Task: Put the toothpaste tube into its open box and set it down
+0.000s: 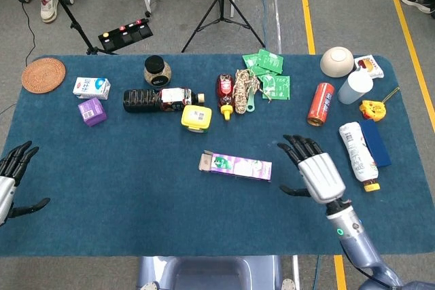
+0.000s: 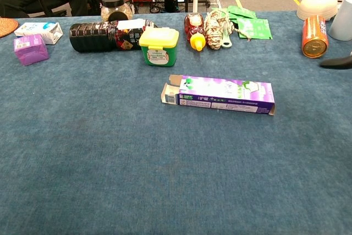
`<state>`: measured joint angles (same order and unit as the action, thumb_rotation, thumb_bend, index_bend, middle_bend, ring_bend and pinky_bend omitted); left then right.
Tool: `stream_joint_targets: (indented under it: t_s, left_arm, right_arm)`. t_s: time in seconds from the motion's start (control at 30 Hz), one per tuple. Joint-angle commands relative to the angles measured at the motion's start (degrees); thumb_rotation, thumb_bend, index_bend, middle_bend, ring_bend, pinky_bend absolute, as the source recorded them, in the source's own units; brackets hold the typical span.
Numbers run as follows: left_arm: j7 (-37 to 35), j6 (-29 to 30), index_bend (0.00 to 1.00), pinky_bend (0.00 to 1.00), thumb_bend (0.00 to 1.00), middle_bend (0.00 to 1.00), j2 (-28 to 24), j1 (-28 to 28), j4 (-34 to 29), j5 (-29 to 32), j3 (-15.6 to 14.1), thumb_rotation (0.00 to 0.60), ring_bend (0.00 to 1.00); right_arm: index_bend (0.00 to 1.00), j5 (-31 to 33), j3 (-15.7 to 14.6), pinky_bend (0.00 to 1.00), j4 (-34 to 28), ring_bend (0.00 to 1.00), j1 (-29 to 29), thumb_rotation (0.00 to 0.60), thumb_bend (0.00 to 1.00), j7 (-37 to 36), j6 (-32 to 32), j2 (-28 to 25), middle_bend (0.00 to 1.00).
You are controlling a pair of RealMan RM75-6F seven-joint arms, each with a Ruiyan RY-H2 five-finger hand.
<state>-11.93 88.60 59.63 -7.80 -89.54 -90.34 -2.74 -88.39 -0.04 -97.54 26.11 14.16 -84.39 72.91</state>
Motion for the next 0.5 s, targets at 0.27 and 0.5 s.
stream_joint_targets:
  t_s: [0.27, 0.5]
  left_arm:
    - [2.7, 2.0, 0.00, 0.14, 0.05, 0.00, 0.8, 2.3, -0.4, -1.8, -0.9, 0.600, 0.00]
    - [6.1, 2.8, 0.00, 0.14, 0.05, 0.00, 1.0, 3.7, -0.9, -1.9, -0.8, 0.600, 0.00]
  right_arm:
    - [0.18, -6.3, -5.8, 0.15, 6.0, 0.06, -11.2, 0.498, 0.00, -4.8, -10.2, -2.3, 0.09]
    - [0.18, -7.8, -7.3, 0.13, 5.3, 0.05, -14.8, 0.499, 0.00, -4.3, -10.6, -3.2, 0.08]
